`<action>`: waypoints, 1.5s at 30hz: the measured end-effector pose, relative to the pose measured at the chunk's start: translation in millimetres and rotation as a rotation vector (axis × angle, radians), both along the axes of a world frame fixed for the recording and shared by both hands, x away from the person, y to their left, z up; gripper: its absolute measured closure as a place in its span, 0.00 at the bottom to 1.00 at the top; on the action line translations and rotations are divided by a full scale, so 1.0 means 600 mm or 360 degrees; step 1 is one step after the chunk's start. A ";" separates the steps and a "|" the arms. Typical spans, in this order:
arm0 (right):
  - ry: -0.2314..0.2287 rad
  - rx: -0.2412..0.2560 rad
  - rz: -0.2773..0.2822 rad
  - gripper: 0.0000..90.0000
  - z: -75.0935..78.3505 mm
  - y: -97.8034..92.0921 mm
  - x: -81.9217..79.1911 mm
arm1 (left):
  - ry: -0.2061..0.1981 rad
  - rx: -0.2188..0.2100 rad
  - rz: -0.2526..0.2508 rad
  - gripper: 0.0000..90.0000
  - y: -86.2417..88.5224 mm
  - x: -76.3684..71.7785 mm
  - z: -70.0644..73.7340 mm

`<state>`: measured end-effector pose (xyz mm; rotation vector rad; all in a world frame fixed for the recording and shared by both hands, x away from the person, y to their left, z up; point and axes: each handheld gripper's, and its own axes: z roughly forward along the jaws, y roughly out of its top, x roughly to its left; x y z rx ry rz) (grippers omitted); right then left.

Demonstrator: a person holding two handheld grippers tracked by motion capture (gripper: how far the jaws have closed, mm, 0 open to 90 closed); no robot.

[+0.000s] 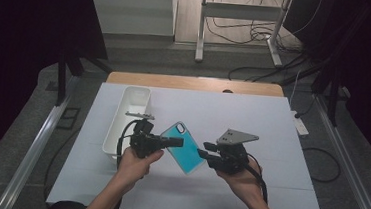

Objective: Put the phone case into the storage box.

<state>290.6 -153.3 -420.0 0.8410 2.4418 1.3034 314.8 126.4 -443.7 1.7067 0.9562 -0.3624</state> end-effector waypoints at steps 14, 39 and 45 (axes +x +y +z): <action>0.0202 0.0106 0.0097 0.06 0.006 -0.011 0.017 | -0.0078 0.0053 -0.0081 0.95 0.010 0.007 0.004; 0.0302 0.0178 0.0360 0.01 -0.005 -0.001 0.018 | -0.0219 0.0018 -0.0245 0.95 0.011 0.007 0.017; 0.0395 0.0133 0.0388 0.02 -0.013 0.013 0.017 | -0.0264 -0.0002 -0.0301 0.95 0.002 0.002 0.025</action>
